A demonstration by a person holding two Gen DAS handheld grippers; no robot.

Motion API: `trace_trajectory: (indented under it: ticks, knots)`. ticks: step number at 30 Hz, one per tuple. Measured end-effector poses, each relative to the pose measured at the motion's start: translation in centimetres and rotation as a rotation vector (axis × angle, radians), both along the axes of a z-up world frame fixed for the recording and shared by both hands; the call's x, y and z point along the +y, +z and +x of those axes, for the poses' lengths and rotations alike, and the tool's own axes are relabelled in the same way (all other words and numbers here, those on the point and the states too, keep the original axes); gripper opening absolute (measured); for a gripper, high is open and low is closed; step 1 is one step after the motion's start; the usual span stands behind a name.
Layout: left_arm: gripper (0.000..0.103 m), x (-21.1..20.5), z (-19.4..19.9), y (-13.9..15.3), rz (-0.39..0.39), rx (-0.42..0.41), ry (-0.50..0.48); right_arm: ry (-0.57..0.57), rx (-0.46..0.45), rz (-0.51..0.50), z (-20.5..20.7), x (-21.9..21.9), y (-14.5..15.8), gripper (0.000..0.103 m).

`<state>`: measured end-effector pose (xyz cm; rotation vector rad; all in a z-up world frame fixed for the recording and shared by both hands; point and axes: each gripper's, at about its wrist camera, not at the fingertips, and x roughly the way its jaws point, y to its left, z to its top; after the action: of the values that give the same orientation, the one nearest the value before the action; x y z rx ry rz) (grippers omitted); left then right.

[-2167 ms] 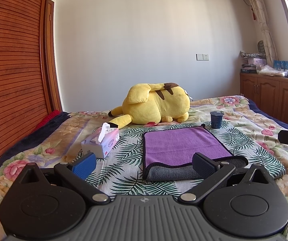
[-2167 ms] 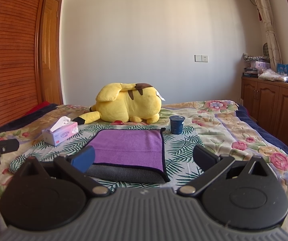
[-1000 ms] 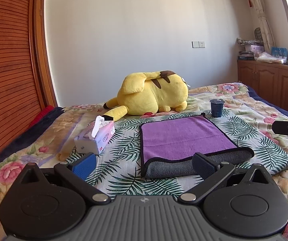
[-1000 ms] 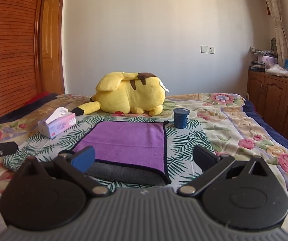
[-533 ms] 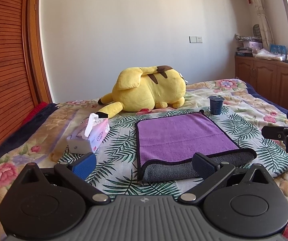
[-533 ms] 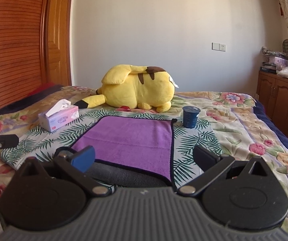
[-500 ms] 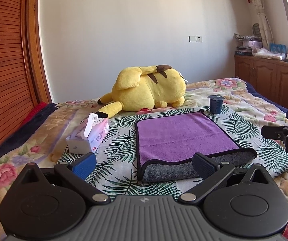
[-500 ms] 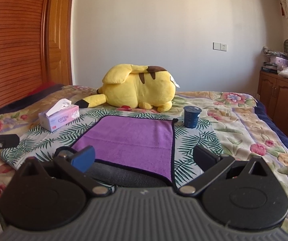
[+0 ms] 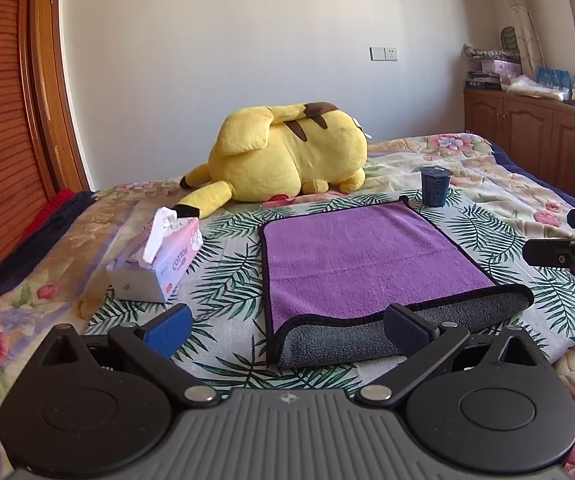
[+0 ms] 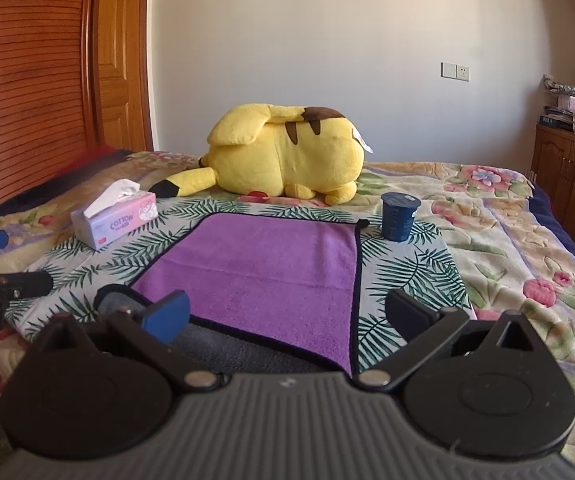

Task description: Fold towel

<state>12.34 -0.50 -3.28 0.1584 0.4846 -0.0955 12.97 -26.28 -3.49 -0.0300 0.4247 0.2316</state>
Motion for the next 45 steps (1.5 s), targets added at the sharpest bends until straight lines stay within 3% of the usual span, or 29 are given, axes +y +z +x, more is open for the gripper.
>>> trace_trajectory:
  ticks: [17,26,31,37,45]
  knots:
    - [0.084,0.6,5.2,-2.2,-0.031,0.069,-0.021,0.014,0.079,-0.018,3.6,-0.6,-2.2,0.103]
    - [0.067,1.1,7.4,-3.4,-0.067,0.126,-0.038,0.013,0.136,-0.003,4.2,-1.1,-3.1,0.103]
    - [0.046,1.5,8.4,-4.3,-0.078,0.163,-0.05,0.019,0.162,0.006,4.4,-1.2,-3.4,0.103]
    - [0.032,1.6,9.1,-5.6,-0.07,0.208,-0.061,0.022,0.195,0.006,4.8,-1.4,-3.8,0.103]
    - [0.021,2.0,9.4,-6.0,-0.086,0.221,-0.074,0.016,0.258,0.02,5.5,-2.1,-4.5,0.1]
